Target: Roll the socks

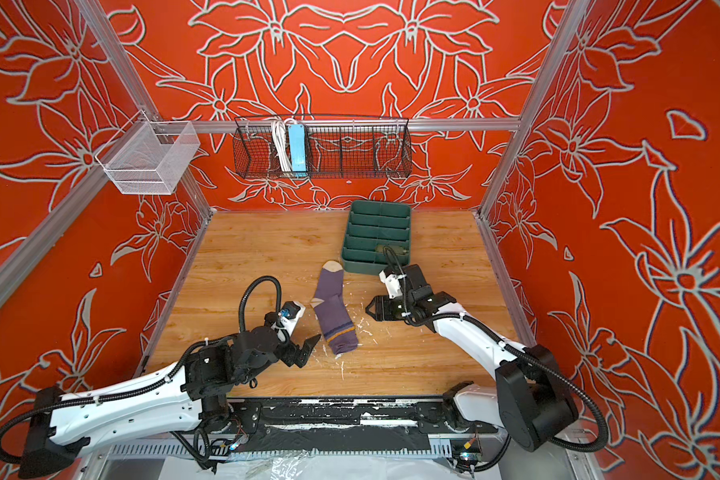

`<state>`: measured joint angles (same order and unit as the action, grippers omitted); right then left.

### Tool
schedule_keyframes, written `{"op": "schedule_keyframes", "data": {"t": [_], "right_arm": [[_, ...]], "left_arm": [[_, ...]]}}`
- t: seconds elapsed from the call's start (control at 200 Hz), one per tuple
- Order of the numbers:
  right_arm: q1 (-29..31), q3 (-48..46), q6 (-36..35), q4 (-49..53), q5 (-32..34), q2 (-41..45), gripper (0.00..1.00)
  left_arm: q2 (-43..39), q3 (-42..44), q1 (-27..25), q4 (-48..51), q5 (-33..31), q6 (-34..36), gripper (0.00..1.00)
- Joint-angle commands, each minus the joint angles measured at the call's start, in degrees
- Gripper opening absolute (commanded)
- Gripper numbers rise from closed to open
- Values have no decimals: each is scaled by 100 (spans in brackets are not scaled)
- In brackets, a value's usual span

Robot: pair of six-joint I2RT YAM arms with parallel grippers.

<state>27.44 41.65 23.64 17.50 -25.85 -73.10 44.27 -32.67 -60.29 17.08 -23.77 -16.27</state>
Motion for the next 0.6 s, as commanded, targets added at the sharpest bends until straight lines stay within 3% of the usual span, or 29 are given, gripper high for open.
{"op": "schedule_keyframes", "data": {"t": [0.0, 0.11, 0.27, 0.37, 0.596], "right_arm": [[412, 184, -180, 530, 501, -103, 59], [856, 255, -216, 770, 1036, -161, 59], [934, 192, 156, 779, 1003, -40, 59], [1010, 90, 311, 776, 1019, 40, 59], [1149, 46, 449, 419, 657, -262, 53]], "left_arm": [[142, -412, 470, 1203, 721, -1743, 97], [-3, -60, 1184, 1008, 1972, -2055, 97], [-464, 494, 2156, 724, 3218, -2609, 97], [-713, 621, 2437, 966, 3380, -2688, 97], [-1139, 309, 2494, 1924, 2955, -2324, 97]]}}
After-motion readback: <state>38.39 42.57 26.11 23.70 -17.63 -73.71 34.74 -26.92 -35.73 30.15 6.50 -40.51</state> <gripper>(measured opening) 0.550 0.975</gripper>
